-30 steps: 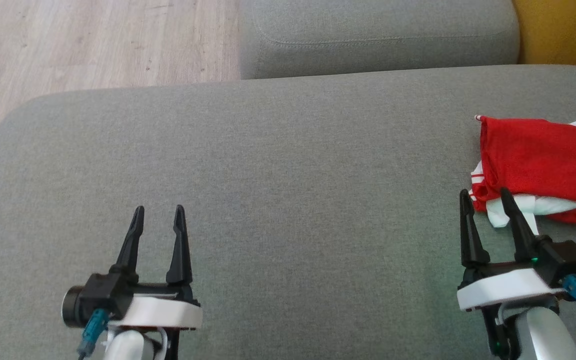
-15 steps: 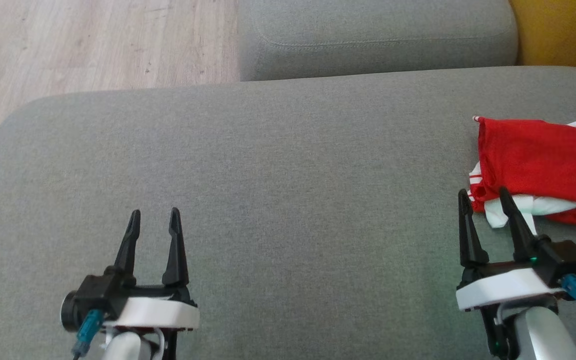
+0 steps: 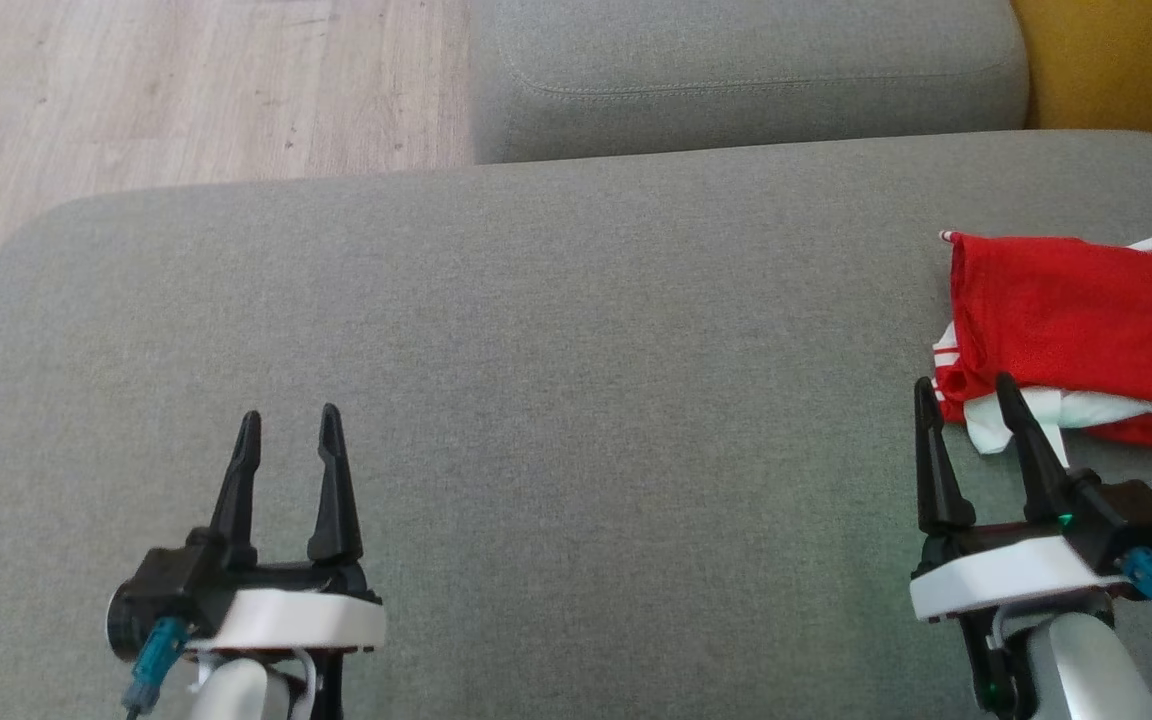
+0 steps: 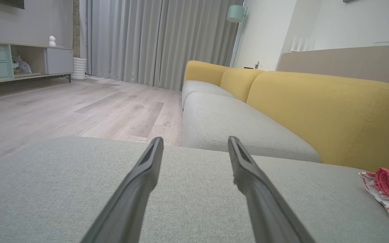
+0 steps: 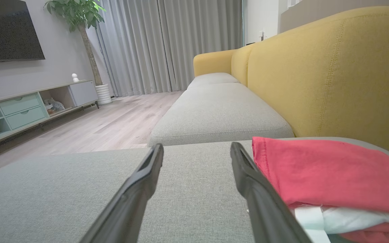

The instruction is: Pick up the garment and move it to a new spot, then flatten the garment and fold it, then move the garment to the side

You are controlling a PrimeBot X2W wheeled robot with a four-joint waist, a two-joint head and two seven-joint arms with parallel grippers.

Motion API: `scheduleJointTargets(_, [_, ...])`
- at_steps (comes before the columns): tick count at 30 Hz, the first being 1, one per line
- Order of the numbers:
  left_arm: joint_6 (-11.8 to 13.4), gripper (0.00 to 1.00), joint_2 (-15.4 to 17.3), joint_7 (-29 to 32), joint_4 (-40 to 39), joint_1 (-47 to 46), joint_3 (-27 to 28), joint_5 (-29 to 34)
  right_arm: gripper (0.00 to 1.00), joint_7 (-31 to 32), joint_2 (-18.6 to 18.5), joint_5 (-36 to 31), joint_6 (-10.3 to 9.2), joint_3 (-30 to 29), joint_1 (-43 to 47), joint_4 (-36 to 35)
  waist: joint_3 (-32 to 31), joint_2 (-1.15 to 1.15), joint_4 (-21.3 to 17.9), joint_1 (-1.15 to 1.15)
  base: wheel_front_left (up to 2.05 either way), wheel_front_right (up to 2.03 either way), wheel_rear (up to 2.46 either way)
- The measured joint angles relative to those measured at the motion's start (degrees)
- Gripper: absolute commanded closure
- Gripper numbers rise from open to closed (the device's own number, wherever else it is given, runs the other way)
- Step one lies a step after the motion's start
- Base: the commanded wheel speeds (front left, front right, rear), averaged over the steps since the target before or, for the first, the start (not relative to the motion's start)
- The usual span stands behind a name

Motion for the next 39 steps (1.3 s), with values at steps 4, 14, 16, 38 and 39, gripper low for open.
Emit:
scheduleJointTargets(4, [0.0, 0.0, 0.0, 0.0, 0.0, 0.0, 0.1, -1.0, 0.0, 0.0, 0.0, 0.0, 0.0, 0.0, 0.0, 0.0, 0.0, 0.0, 0.1, 0.0, 0.0, 0.0, 0.0])
scheduleJointTargets(14, [0.0, 0.0, 0.0, 0.0, 0.0, 0.1, 0.1, -1.5, 0.0, 0.0, 0.0, 0.0, 0.0, 0.2, 0.0, -0.1, -0.2, 0.0, 0.0, 0.0, 0.0, 0.0, 0.0])
scheduleJointTargets(16, [0.0, 0.0, 0.0, 0.0, 0.0, 0.1, 0.2, -2.0, 0.0, 0.0, 0.0, 0.0, 0.0, 0.2, 0.0, -0.1, -0.2, 0.0, 0.0, 0.0, 0.0, 0.0, 0.0])
scheduleJointTargets(38, [-0.5, 1.0, 0.0, 2.8, 4.5, 3.2, 1.1, -11.4, 1.0, 2.6, 0.2, 10.8, 0.0, 0.0, 3.1, 4.3, -0.2, 0.0, -0.2, 0.0, 0.0, 0.0, 0.0])
scheduleJointTargets(39, [-0.5, 1.0, 0.0, 3.1, 4.4, 3.2, 1.3, -12.6, 1.0, 2.7, 0.2, 12.2, 0.0, -0.1, 3.0, 4.3, -0.2, 0.0, -0.2, 0.0, 0.0, 0.0, 0.0])
